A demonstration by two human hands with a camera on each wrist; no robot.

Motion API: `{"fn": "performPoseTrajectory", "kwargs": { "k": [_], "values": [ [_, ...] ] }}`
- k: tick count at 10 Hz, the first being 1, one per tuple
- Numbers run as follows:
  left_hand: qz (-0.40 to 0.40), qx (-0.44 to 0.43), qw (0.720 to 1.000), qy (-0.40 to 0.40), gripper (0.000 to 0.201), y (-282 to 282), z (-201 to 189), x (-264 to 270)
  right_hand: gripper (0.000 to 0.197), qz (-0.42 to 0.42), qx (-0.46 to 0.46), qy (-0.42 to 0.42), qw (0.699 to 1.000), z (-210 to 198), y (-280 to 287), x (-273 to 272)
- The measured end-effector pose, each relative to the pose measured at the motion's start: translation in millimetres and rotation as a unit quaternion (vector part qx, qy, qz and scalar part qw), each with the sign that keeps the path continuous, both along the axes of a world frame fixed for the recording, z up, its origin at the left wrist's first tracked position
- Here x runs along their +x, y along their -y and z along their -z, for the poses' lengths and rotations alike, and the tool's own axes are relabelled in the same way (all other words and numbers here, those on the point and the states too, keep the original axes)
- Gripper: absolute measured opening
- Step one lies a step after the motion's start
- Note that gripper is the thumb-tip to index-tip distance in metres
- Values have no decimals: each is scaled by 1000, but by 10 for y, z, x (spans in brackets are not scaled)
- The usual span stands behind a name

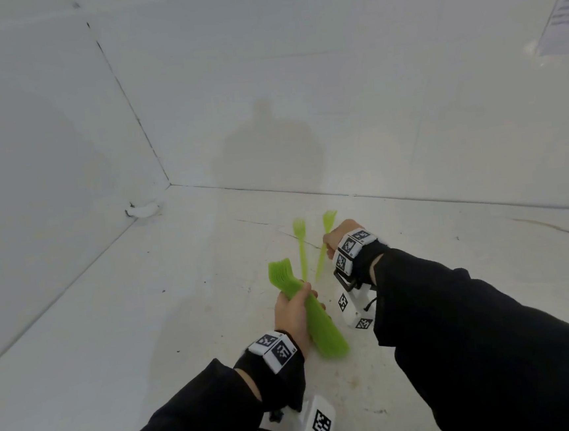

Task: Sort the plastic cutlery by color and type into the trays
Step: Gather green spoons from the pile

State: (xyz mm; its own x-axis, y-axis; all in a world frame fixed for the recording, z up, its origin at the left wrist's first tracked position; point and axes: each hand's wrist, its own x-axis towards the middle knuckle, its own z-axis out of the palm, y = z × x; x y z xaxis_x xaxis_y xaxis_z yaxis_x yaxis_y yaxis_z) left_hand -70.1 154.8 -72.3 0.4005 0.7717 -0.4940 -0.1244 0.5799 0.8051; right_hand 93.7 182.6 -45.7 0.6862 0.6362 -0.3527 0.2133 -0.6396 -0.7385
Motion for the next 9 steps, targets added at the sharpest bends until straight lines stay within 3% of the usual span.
{"fn": "performPoseTrajectory", "kwargs": {
  "k": [4, 6, 7, 8, 9],
  "values": [
    [-7, -23, 1000, 2, 2, -94, -2, -88, 37, -114, -60, 99, 987, -57, -409, -349],
    [-14, -25, 1000, 0, 3, -105, 53, -124, 44, -156, -83, 137, 975, 46, -552, -436],
    [-13, -25, 1000, 0, 2, -90, 49, -108, 21, -163, -79, 142, 973, -9, -530, -417],
    [-13, -22, 1000, 1, 5, -92, 30, -98, 15, -151, -52, 138, 977, -93, -419, -360],
    [-18, -14, 1000, 1, 7, -92, 5, -91, 16, -144, 0, 46, 988, -161, -171, -336]
  ]
}}
